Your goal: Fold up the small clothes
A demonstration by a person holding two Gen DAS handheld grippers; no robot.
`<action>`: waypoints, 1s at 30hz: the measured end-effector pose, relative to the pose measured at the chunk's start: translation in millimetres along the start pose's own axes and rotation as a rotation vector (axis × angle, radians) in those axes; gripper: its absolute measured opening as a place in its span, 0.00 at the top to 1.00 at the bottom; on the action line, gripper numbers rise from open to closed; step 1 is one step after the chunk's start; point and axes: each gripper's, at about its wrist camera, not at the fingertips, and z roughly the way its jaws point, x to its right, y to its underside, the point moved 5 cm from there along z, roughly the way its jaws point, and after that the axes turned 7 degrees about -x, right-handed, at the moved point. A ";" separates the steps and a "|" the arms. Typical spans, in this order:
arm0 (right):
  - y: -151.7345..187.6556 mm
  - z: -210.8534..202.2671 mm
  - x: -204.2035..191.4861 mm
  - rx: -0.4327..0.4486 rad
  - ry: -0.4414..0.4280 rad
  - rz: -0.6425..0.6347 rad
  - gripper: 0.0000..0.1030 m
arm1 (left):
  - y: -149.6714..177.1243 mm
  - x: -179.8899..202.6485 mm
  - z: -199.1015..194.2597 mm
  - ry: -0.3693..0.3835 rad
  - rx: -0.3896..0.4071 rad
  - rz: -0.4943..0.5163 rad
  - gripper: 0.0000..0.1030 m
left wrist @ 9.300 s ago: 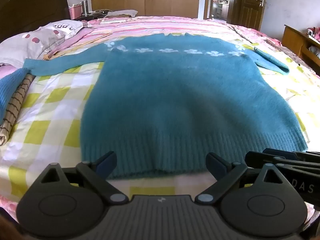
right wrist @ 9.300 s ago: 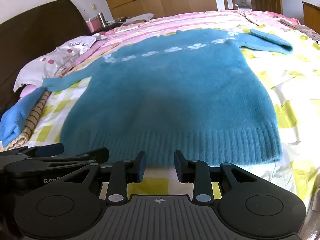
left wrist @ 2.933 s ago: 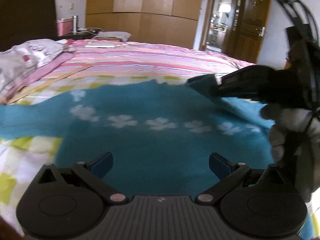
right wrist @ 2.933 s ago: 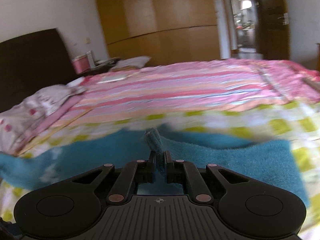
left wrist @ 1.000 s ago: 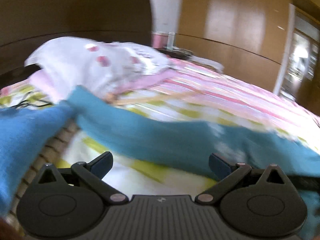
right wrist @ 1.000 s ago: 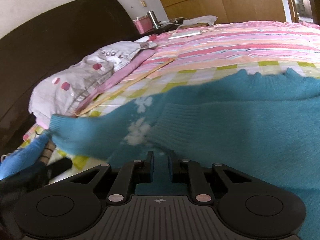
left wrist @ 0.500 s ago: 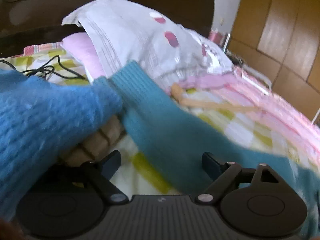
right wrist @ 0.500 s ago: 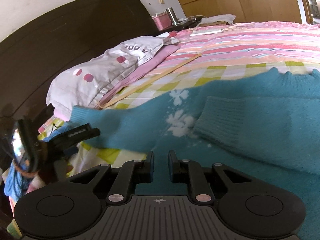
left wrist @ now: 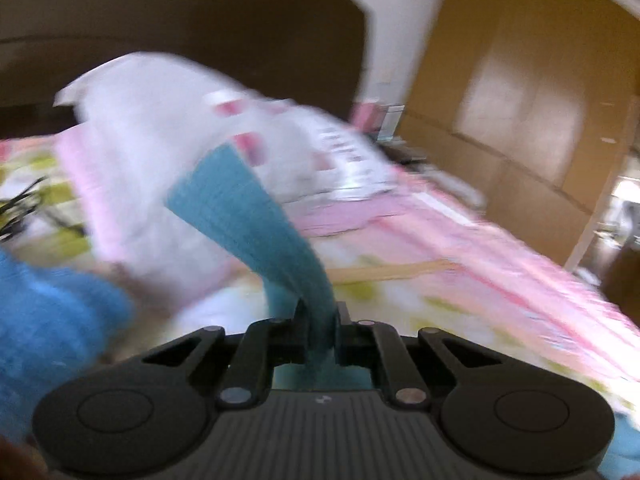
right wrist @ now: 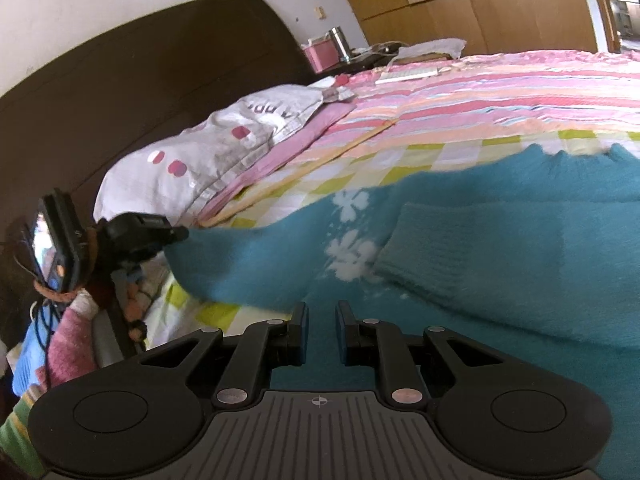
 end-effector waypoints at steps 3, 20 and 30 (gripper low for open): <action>-2.6 -10.0 10.5 0.025 0.013 0.029 0.84 | 16.8 48.0 -16.9 0.127 -0.016 0.086 0.85; -30.2 -49.7 98.6 0.076 0.012 0.264 0.64 | 138.6 174.2 -44.5 0.341 -0.226 0.488 0.84; -27.0 -27.5 106.2 0.045 -0.010 0.390 0.59 | 144.8 169.9 -42.5 0.364 -0.213 0.496 0.84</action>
